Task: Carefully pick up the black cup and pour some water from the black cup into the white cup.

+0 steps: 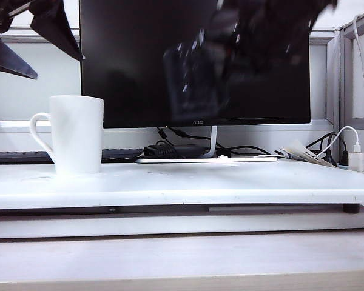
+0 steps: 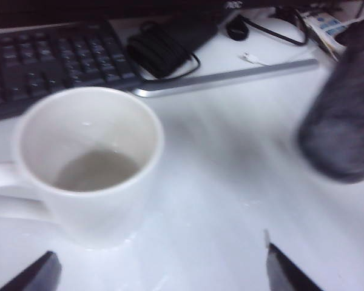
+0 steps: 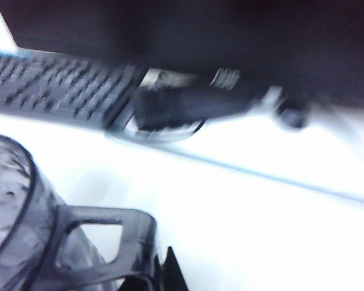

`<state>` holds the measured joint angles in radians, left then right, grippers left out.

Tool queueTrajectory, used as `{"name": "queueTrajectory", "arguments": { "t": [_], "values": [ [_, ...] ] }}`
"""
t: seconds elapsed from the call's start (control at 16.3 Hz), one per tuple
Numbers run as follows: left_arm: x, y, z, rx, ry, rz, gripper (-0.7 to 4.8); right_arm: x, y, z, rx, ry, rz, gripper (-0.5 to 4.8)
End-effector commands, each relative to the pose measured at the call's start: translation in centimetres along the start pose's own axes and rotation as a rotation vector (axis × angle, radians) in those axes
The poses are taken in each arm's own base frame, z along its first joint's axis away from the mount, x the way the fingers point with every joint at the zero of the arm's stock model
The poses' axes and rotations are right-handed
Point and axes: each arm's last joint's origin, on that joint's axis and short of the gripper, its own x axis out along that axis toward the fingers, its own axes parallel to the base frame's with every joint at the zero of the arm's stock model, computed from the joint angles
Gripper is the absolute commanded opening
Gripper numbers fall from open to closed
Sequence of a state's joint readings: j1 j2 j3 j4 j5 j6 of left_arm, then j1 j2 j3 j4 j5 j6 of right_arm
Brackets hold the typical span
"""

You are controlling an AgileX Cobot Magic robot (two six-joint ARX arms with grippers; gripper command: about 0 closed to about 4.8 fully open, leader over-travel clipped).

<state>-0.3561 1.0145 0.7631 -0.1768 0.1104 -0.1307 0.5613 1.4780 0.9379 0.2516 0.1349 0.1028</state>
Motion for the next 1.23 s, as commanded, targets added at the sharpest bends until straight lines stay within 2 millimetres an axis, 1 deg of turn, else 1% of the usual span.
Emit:
{"name": "queueTrajectory", "arguments": {
  "t": [0.06, 0.18, 0.37, 0.55, 0.8, 1.04, 1.23],
  "values": [
    [-0.1, 0.0, -0.1, 0.006, 0.011, 0.003, 4.79, 2.1, -0.4, -1.4, 0.124, 0.010, 0.065, -0.06],
    [-0.1, 0.0, -0.1, 0.037, 0.020, 0.004, 4.79, 3.3, -0.5, -2.6, 0.124, 0.032, 0.056, -0.06],
    [-0.1, 0.0, -0.1, 0.050, 0.018, 0.007, 4.79, 4.4, -0.9, -3.1, 0.143, -0.003, 0.088, -0.06],
    [-0.1, 0.0, -0.1, 0.062, 0.018, 0.008, 4.79, 5.1, -1.6, -4.6, 0.142, 0.075, 0.062, -0.06],
    [-0.1, 0.0, -0.1, 0.098, 0.018, 0.008, 4.79, 5.4, -1.8, -4.8, 0.066, 0.059, -0.018, -0.06],
    [-0.1, 0.0, -0.1, 0.098, 0.020, 0.008, 4.79, 5.8, -2.1, -4.7, 0.038, 0.008, -0.033, -0.06],
    [-0.1, 0.1, -0.2, 0.098, 0.020, 0.008, 4.79, 6.2, -2.2, -5.5, 0.036, 0.043, -0.038, -0.06]
  ]
}}
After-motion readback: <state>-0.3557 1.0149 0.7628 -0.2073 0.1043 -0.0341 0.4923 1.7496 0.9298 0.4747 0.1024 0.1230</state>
